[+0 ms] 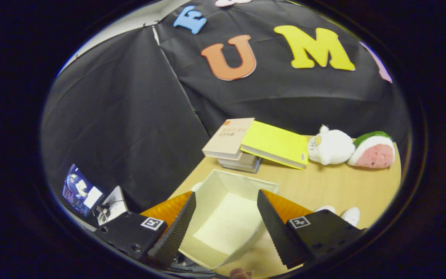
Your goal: Open the storage box then place both shoes into the box .Put the left shoe in first, then the right shoe, with the right side of both shoes facing outward in a uniform manner.
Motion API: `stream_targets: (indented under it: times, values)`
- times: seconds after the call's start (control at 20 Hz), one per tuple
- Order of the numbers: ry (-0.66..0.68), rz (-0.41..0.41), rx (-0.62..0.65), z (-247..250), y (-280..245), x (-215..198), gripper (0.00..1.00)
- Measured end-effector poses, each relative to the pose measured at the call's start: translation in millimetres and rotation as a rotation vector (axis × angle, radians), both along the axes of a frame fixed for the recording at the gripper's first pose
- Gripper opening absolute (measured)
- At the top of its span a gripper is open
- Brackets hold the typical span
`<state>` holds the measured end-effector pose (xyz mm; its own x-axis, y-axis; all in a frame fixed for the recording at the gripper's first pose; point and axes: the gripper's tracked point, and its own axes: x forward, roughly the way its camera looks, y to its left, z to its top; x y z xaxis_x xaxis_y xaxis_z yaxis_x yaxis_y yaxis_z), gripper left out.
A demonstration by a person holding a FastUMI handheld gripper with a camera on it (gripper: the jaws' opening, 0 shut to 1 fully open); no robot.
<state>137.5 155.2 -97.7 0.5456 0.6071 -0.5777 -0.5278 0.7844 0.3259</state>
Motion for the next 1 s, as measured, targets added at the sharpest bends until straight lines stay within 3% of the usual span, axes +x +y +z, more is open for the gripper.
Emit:
stream_targets:
  times: [0.2,0.45,1.0]
  values:
    - [0.07,-0.114,-0.062,-37,-71,10,1.0]
    - [0.207,-0.172,-0.136,-92,-134,8,1.0]
    - [0.536,-0.161,-0.272,-207,-198,-9,0.96]
